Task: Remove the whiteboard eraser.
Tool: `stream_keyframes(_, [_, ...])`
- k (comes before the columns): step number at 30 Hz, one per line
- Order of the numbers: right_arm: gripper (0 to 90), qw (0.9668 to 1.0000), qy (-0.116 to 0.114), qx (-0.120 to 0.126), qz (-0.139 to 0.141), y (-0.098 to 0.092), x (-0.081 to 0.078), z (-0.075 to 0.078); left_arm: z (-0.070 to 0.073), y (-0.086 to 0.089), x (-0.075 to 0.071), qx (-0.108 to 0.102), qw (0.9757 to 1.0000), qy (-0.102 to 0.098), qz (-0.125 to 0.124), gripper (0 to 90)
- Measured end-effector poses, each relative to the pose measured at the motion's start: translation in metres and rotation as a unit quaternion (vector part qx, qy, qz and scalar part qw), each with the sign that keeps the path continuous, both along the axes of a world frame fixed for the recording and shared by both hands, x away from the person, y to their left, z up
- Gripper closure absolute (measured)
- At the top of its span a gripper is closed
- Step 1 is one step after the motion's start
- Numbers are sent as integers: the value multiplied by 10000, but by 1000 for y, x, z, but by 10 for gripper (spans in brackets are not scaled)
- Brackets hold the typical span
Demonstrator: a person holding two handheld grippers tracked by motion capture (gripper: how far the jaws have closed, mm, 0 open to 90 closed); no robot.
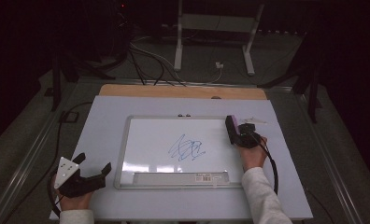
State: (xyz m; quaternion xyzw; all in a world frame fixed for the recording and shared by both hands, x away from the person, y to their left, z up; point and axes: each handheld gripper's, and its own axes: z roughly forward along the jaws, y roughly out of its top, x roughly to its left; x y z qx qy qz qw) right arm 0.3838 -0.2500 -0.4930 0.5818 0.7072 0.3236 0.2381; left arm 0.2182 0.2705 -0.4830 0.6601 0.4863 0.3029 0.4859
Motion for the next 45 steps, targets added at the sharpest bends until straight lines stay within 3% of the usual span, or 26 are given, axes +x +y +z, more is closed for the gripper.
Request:
stream_keyframes(5, [632,10000,-10,-52,-38,1,-1,1,0,0,0,7,10000,-6,-1,6])
stream_keyframes(11, [638,9993,-182,-319,50,7,-6,1,0,0,0,5,10000,5,5,6])
stream_keyframes(13, [638,9985,-399,-357,93,9,-10,10,0,0,0,12,10000,6,-4,6])
stream_keyframes(18, [638,9963,-654,-466,310,15,-14,33,0,-1,0,20,10000,6,-15,5])
stream_keyframes(24, [636,9956,-680,-398,504,25,-19,38,-1,-1,0,15,10000,18,-10,6])
stream_keyframes(45, [633,9889,-666,-626,1168,59,-36,33,-1,-1,1,48,10000,72,-10,6])
